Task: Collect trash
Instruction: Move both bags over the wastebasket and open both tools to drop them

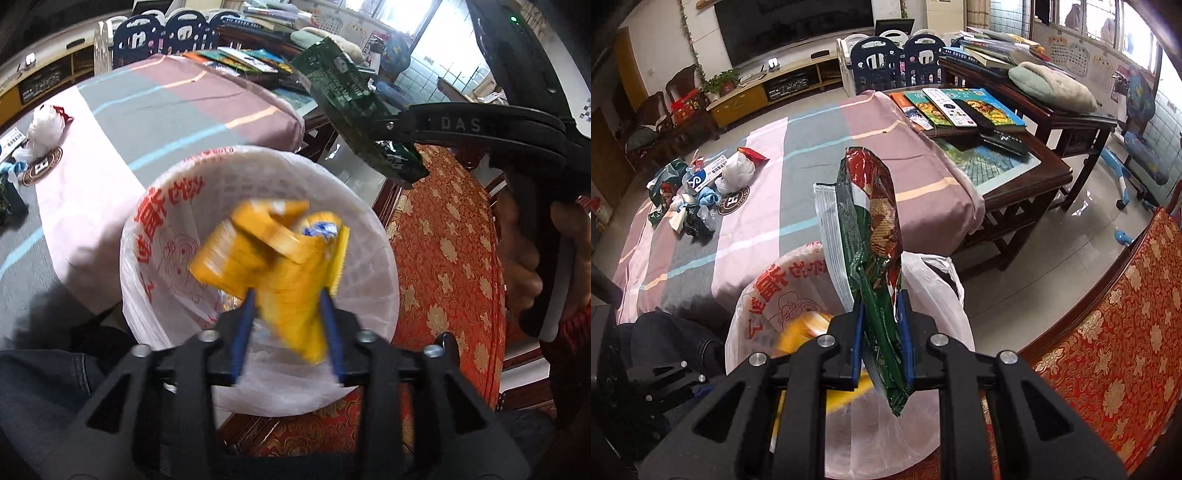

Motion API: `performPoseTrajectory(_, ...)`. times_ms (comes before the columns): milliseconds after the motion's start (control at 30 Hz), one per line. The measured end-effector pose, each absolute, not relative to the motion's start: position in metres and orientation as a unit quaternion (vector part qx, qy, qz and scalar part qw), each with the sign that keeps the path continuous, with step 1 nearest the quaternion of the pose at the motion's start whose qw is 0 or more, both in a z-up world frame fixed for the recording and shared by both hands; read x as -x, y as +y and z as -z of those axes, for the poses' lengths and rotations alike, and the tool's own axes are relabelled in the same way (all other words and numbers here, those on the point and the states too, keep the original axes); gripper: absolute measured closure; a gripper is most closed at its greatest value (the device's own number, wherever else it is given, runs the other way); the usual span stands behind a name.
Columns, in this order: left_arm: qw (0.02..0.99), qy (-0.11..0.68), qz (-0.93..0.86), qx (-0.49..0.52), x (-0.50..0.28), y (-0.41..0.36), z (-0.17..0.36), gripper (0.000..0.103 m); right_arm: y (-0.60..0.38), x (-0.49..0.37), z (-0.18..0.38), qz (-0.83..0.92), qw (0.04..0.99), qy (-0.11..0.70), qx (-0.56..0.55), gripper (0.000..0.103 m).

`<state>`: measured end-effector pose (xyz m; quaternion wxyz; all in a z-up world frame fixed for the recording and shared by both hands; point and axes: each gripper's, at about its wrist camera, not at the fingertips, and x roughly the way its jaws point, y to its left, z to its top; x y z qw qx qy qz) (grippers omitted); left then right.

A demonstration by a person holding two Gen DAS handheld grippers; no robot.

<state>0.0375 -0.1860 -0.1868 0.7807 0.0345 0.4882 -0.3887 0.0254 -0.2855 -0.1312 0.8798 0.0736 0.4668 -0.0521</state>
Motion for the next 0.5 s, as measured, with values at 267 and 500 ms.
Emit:
performPoseTrajectory(267,0.837,0.456,0.303,-0.007,-0.048,-0.144,0.158,0.030,-0.271,-0.027,0.152,0.045,0.863,0.499,-0.063,0.083)
performPoseTrajectory(500,0.899,0.407,0.161,-0.001,-0.063,-0.079,0.121,0.024,-0.248,-0.033,0.172,0.064,0.831,0.550,-0.053,0.036)
